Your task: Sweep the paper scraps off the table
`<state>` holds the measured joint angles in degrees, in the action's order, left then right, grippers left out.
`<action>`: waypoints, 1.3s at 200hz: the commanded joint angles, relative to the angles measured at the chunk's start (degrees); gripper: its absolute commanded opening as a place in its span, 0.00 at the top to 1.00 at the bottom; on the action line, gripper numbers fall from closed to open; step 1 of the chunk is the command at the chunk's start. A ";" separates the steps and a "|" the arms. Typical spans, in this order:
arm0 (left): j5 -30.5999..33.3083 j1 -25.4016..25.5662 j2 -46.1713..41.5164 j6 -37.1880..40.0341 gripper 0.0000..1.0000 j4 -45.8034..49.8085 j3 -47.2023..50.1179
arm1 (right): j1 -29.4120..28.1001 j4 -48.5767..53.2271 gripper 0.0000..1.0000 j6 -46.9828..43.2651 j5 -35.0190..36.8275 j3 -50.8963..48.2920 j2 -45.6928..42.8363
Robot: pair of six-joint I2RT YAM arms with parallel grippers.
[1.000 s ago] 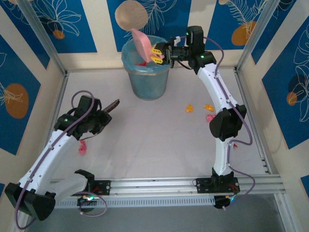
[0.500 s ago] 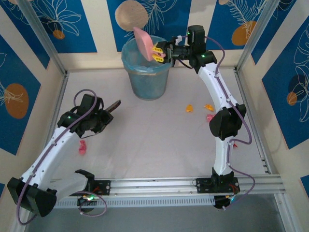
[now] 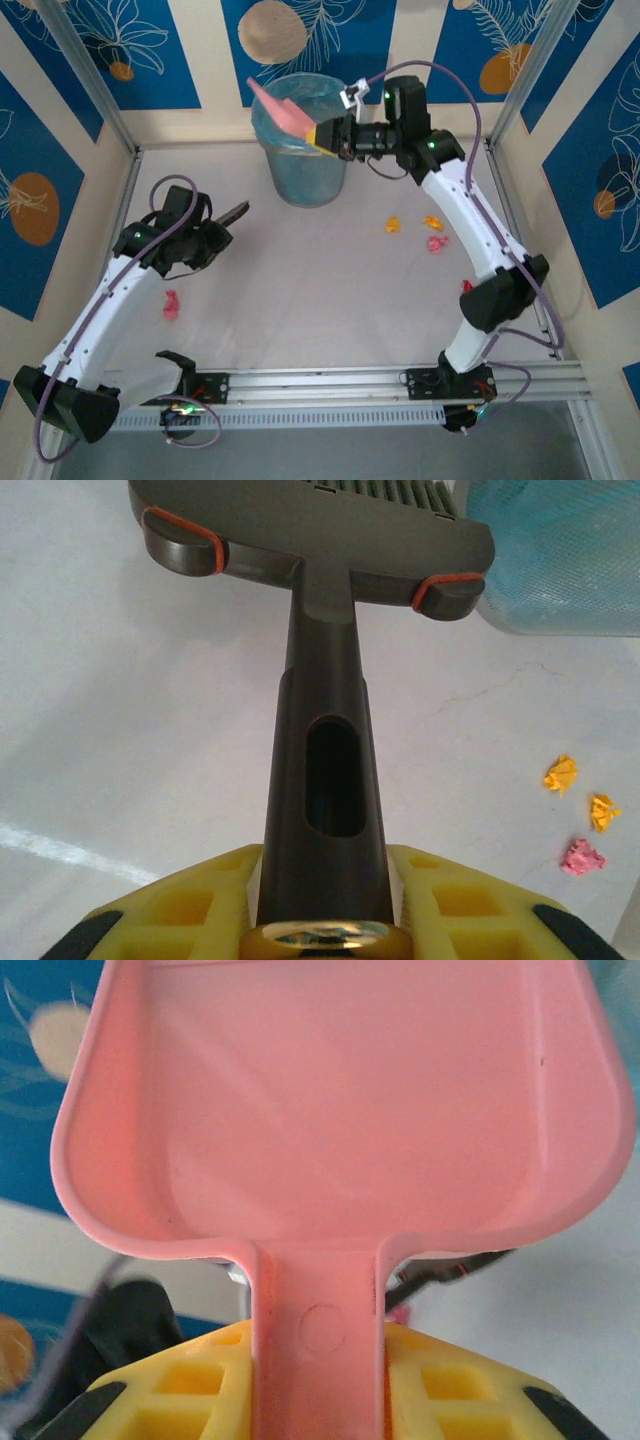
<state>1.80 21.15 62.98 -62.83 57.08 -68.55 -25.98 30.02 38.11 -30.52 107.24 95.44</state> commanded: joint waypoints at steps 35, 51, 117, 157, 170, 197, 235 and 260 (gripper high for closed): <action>9.35 -0.84 -3.04 2.05 1.00 15.50 -8.18 | -9.17 -5.42 1.00 -34.43 10.59 -27.78 -13.93; 11.53 -1.10 -3.12 2.23 1.00 18.84 -10.54 | -12.55 -7.13 1.00 -39.84 13.92 -35.37 -16.46; 16.78 -2.76 -3.29 1.09 1.00 31.56 -15.14 | -27.43 -9.62 1.00 -50.40 29.74 -46.53 -11.50; 16.07 -4.21 -4.71 -0.80 1.00 34.93 -12.61 | -33.10 -10.63 1.00 -51.85 35.96 -44.11 -2.30; 15.79 -4.91 -5.36 -1.71 1.00 35.67 -11.84 | -34.21 -10.99 1.00 -52.02 36.14 -43.41 -0.37; 13.68 -6.53 -7.59 -4.86 1.00 37.14 -8.57 | -36.18 -11.21 1.00 -52.91 35.98 -42.43 2.06; 9.25 -7.33 -12.66 -10.14 1.00 34.67 -0.60 | -37.23 -10.56 1.00 -54.36 35.58 -41.12 4.37; 7.47 -7.82 -14.15 -11.16 1.00 31.82 2.58 | -37.73 -9.42 1.00 -54.87 35.71 -39.56 6.57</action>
<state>11.75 14.33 50.24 -70.81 90.85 -68.12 -63.09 20.16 -14.98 5.19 65.23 99.63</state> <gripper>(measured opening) 0.302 0.287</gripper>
